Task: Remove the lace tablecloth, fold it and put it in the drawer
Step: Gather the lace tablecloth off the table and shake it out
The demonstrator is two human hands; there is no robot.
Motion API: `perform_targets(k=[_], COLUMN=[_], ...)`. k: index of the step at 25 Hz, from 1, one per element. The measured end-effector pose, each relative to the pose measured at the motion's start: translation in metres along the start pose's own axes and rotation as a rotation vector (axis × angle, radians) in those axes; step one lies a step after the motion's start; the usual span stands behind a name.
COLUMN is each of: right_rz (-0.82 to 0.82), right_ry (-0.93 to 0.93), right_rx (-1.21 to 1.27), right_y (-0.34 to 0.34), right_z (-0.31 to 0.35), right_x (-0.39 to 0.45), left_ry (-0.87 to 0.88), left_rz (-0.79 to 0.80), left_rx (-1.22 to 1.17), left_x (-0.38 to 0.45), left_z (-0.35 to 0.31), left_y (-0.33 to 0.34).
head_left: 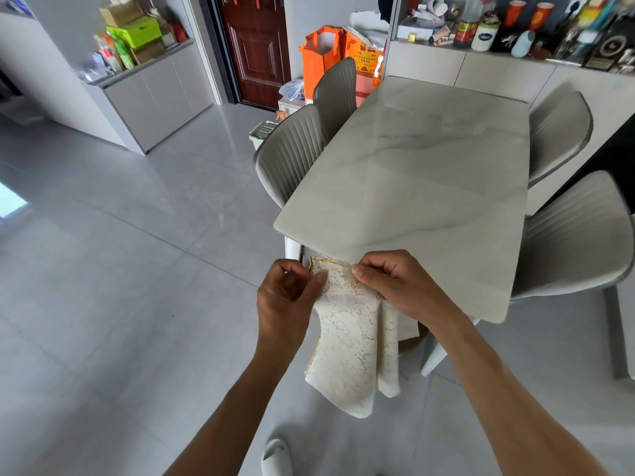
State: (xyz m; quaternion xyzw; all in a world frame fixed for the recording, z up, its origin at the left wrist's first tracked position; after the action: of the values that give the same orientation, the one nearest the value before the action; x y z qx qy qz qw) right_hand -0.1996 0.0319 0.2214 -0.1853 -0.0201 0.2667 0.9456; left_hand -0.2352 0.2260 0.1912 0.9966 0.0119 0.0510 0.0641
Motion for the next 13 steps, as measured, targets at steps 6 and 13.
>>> perform_targets(k=[6,13], right_rz=[0.025,0.047], right_ry=[0.008,0.035], right_rx=[0.012,0.011], right_y=[-0.0004,0.0002], right_z=[-0.0016,-0.0016], right_x=[-0.0009,-0.0025], left_ry=[-0.045,-0.187], left_rz=[0.012,0.138], left_rx=[-0.074,-0.132], left_x=[-0.0017,0.0014], left_z=[0.0066,0.0105], left_y=[-0.0025,-0.0064])
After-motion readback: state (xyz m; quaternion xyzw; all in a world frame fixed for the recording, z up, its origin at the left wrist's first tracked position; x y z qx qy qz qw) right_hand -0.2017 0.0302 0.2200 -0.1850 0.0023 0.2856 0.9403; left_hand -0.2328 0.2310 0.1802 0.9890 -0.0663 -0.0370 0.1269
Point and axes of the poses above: each hand's wrist, its own x-axis towards the middle knuckle, its own y-axis out of the palm, z = x × y, the point moved 2 cm from there along x, towards the middle knuckle, and after that the axes turned 10 degrees about z, right-handed, at the moved point
